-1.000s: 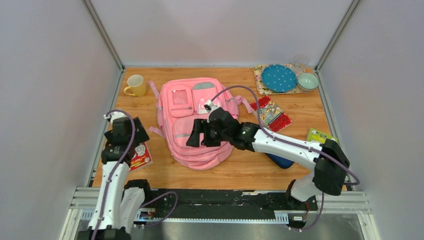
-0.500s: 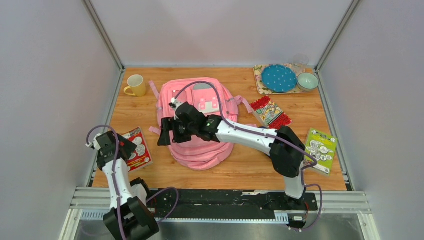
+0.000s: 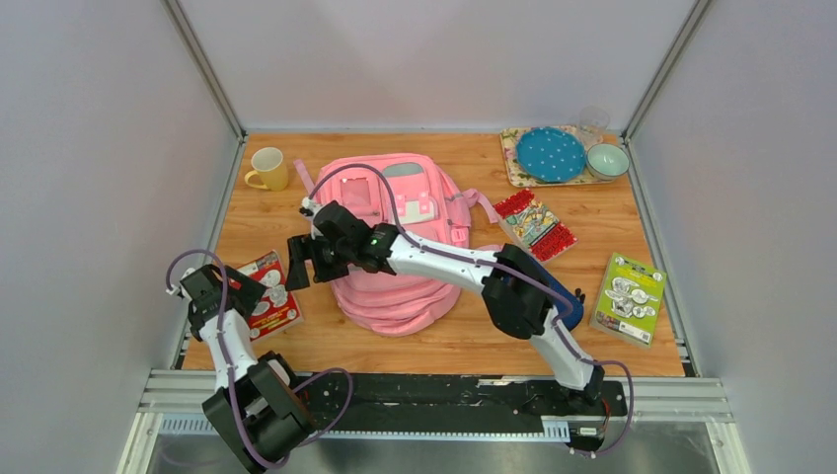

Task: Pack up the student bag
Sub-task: Pick up the book from the center of the board.

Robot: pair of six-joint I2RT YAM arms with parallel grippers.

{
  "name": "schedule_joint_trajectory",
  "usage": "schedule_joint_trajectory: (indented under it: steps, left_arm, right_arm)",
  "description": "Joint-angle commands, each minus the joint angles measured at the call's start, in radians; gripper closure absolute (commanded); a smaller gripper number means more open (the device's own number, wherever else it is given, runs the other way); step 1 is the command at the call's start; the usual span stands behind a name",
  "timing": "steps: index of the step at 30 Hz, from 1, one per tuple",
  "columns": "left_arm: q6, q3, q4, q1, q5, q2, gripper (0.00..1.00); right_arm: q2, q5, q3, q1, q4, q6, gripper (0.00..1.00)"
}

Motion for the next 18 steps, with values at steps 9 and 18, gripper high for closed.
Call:
schedule_joint_trajectory:
  steps: [9,18]
  left_arm:
    - [0.012,-0.082,0.068,0.014,0.123,-0.036,0.04]
    - [-0.004,-0.107,0.077,0.014,0.215,-0.042,0.13]
  right_arm:
    - [0.271,0.04,0.256,0.008,-0.019,0.034,0.21]
    - [0.367,-0.073,0.301,0.006,0.021,0.091,0.29]
